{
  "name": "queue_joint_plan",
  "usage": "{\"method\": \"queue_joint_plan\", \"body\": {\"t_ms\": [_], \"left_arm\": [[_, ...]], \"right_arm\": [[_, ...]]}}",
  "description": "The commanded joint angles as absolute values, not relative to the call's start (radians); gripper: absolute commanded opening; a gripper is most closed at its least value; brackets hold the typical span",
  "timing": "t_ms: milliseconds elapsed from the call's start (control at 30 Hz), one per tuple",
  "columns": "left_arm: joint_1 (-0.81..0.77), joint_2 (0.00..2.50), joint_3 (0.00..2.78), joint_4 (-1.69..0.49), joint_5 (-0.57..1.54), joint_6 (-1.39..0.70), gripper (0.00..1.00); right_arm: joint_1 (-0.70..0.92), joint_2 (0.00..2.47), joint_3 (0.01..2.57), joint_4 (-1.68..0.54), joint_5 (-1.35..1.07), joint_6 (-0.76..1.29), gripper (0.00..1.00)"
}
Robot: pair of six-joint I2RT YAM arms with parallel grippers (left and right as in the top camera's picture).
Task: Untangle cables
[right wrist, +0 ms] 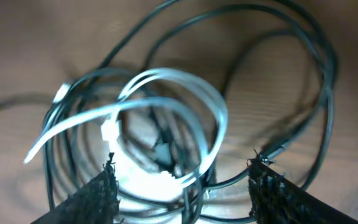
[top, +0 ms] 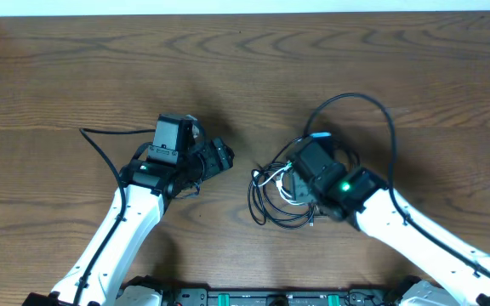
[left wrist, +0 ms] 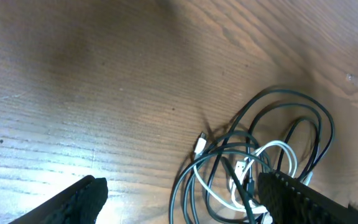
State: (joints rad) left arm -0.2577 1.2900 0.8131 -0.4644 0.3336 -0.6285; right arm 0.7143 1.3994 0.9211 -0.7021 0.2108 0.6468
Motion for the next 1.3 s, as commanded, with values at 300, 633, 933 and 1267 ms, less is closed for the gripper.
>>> {"method": "queue_joint_plan", "body": {"t_ms": [300,633,933,1267], "left_arm": [[-0.253,1.279,0.823,-0.473,0.323,-0.622,0.84],[-0.253,1.279,0.823,-0.477,0.323,-0.622,0.84],[-0.253,1.279,0.823,-0.479,0.323,-0.622,0.84],[-0.253,1.279,0.823,-0.479,0.319,-0.622,0.85]], "right_arm": [[0.607,1.496,0.903,-0.687,0.147,0.839,0.58],[0.59,1.6,0.903,-0.608,0.105,0.853,0.59],[0.548,1.672,0.902,-0.555,0.096,0.876,0.52],[0.542,1.675,0.902,-0.532,0.093,0.906,0.47]]}}
